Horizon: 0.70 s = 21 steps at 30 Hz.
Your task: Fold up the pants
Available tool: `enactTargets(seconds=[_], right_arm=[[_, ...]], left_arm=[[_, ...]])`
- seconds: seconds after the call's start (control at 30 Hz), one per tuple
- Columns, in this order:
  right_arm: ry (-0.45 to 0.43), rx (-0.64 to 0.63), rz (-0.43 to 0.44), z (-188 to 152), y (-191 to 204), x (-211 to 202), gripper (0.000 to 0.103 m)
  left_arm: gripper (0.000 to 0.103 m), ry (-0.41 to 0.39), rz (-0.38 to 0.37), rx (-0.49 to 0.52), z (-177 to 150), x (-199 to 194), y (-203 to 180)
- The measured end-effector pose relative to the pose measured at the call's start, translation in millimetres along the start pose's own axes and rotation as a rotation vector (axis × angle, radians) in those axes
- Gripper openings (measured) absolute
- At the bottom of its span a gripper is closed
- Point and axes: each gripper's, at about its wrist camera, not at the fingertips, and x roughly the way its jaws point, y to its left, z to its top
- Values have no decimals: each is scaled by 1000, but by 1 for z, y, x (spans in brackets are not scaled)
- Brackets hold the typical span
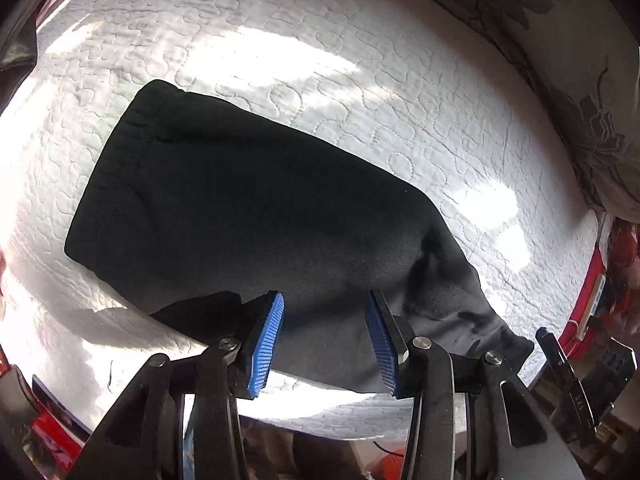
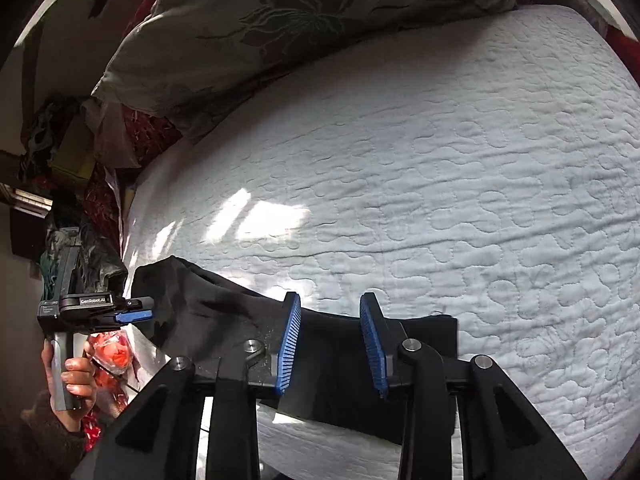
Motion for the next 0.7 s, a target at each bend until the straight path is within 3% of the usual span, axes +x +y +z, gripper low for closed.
enactTargets(seconds=[0.17,0.27,0.37,0.43,0.57,0.7], right_arm=[[95,-121,28,16,70,88,30],[185,-155,46,0,96,120,25],[269,-218,77,-21,111,132,27],[337,-96,170,-21,99,141,29],[301,198,336,-1,63,144,29],[242,383,362,10,44,153,33]], left_arm=[[46,27,-6,23,2,1,7],[49,38,-5,64,0,7,10],[51,66,7,94,-1,21,13],[51,91,9,97,-1,31,16],[52,104,0,128,0,36,18],[54,112,10,173,0,40,17]])
